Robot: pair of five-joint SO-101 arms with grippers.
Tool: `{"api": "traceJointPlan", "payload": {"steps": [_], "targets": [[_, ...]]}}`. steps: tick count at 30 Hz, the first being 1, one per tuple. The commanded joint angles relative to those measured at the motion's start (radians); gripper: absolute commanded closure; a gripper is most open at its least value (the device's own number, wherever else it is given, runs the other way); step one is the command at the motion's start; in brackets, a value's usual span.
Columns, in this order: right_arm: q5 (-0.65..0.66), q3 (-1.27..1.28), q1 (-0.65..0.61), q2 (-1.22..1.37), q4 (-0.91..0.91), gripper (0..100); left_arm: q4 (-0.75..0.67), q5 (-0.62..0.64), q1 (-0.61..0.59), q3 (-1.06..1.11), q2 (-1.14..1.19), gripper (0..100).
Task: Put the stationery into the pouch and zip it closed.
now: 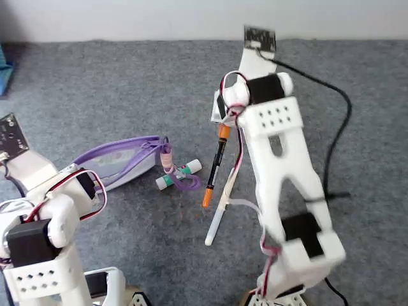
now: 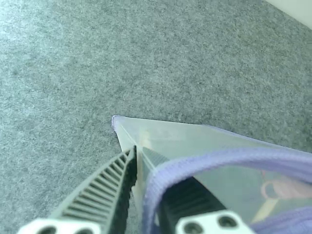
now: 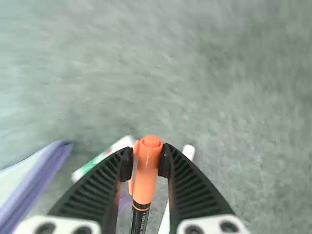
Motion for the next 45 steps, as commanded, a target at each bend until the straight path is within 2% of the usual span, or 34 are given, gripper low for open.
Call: {"api": "traceJointPlan", "payload": {"steps": [1, 8, 13, 20, 26, 30, 34, 37, 39, 41, 45], "targets": [[0.080, -0.035, -0.070, -0.220, -0.002, 99.1, -0.032, 0.011, 0.000, 0.007, 0.026, 99], [0.126, -0.035, -0.259, -0.481, -0.074, 99.1, -0.068, 0.011, 0.000, 0.044, 0.026, 99], [0.295, -0.032, -0.429, -0.605, -0.302, 99.1, -0.064, 0.011, -0.002, 0.044, 0.026, 99], [0.476, 0.015, -0.584, -0.588, -0.601, 99.1, -0.066, 0.011, -0.003, 0.044, 0.025, 99], [0.580, 0.130, -0.676, -0.530, -0.776, 99.1, -0.066, 0.011, -0.002, 0.044, 0.025, 99], [0.582, 0.270, -0.693, -0.532, -0.828, 99.1, -0.066, 0.011, -0.005, 0.047, 0.023, 99], [0.591, 0.471, -0.634, -0.579, -0.931, 99.1, -0.066, 0.011, -0.005, 0.045, 0.020, 99], [0.664, 0.631, -0.595, -0.642, -1.007, 98.7, -0.064, 0.011, -0.005, 0.045, 0.020, 99], [0.717, 0.721, -0.588, -0.690, -0.995, 98.0, -0.064, 0.011, -0.005, 0.045, 0.020, 99], [0.730, 0.778, -0.590, -0.737, -0.943, 92.3, -0.064, 0.011, -0.005, 0.045, 0.020, 99], [0.683, 0.781, -0.587, -0.789, -0.837, 73.4, -0.064, 0.011, -0.005, 0.048, 0.020, 99]]}}
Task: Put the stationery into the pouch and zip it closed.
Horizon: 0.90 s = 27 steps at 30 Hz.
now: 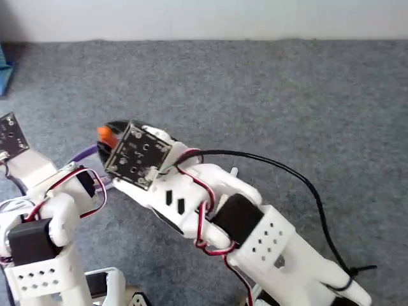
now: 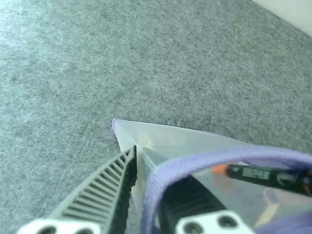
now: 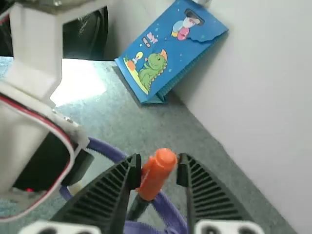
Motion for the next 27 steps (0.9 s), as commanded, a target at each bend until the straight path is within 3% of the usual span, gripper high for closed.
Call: {"api": "traceJointPlan", "payload": {"steps": [1, 8, 15, 21, 27], "targets": [[-0.035, -0.023, 0.028, -0.067, 0.071, 72.4, -0.021, 0.011, -0.005, 0.018, 0.020, 99], [-0.152, -0.189, 0.223, -0.024, 0.234, 87.3, -0.023, 0.011, -0.005, 0.018, 0.023, 99], [-0.539, -0.250, 0.518, 0.101, 0.526, 91.8, -0.023, 0.011, -0.005, 0.018, 0.025, 99], [-0.700, -0.249, 0.576, 0.300, 0.802, 91.8, -0.023, 0.011, -0.005, 0.018, 0.020, 99], [-0.776, -0.253, 0.634, 0.565, 0.799, 91.8, -0.023, 0.011, -0.005, 0.018, 0.020, 99]]}}
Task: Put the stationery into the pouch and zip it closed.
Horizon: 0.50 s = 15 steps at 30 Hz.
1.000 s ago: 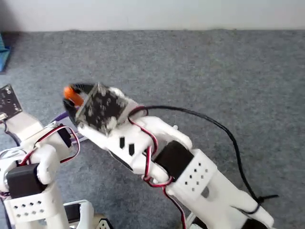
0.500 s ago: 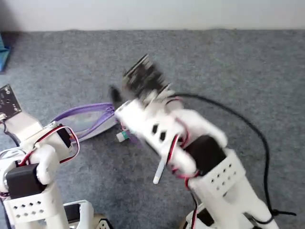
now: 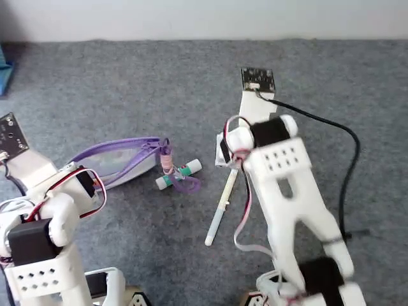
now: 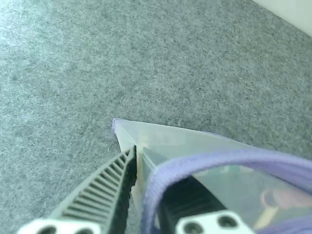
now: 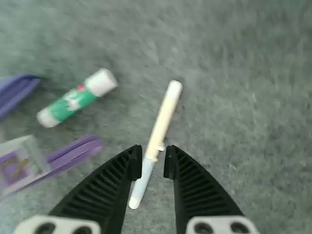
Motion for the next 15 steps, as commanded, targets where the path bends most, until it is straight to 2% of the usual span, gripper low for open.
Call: {"api": "traceJointPlan", "payload": {"steps": [1, 15], "targets": [[-0.048, -0.058, 0.045, 0.134, -0.025, 91.8, -0.020, 0.011, -0.005, 0.013, 0.018, 99], [-0.057, -0.265, 0.047, 0.547, -0.119, 91.8, -0.017, 0.011, -0.003, 0.013, 0.018, 99]]}}
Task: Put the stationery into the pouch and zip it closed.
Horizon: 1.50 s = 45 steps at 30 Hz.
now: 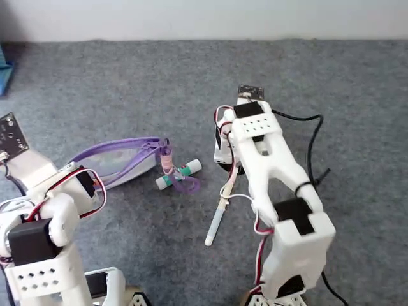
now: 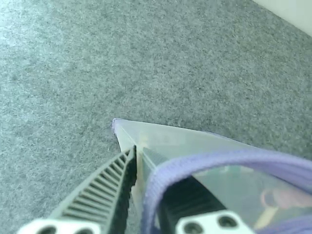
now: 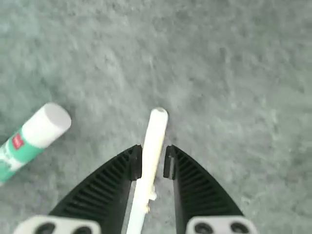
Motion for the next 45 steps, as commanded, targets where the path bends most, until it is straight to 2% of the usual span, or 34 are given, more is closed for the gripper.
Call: {"api": "traceJointPlan", "payload": {"steps": [1, 14, 18, 21, 29, 35, 38, 45], "targets": [[-0.014, -0.086, 0.010, 0.051, -0.012, 91.8, -0.015, 0.011, -0.003, 0.013, 0.018, 99], [-0.009, -0.124, 0.024, 0.211, 0.018, 92.4, -0.015, 0.011, -0.002, 0.013, 0.018, 99], [-0.009, -0.135, 0.018, 0.117, 0.076, 92.9, -0.015, 0.011, 0.000, 0.013, 0.018, 99], [-0.008, -0.133, 0.019, 0.012, 0.082, 99.7, -0.018, 0.011, 0.002, 0.013, 0.018, 99], [0.051, -0.147, -0.012, -0.237, 0.188, 99.1, -0.020, 0.011, 0.002, 0.015, 0.018, 99], [0.114, -0.187, -0.094, -0.507, 0.274, 99.1, -0.020, 0.011, 0.002, 0.015, 0.018, 99], [0.138, -0.245, -0.154, -0.634, 0.240, 99.1, -0.018, 0.011, -0.002, 0.015, 0.018, 99], [0.310, -0.338, -0.357, -0.839, 0.065, 99.1, -0.018, 0.011, 0.000, 0.012, 0.018, 99]]}}
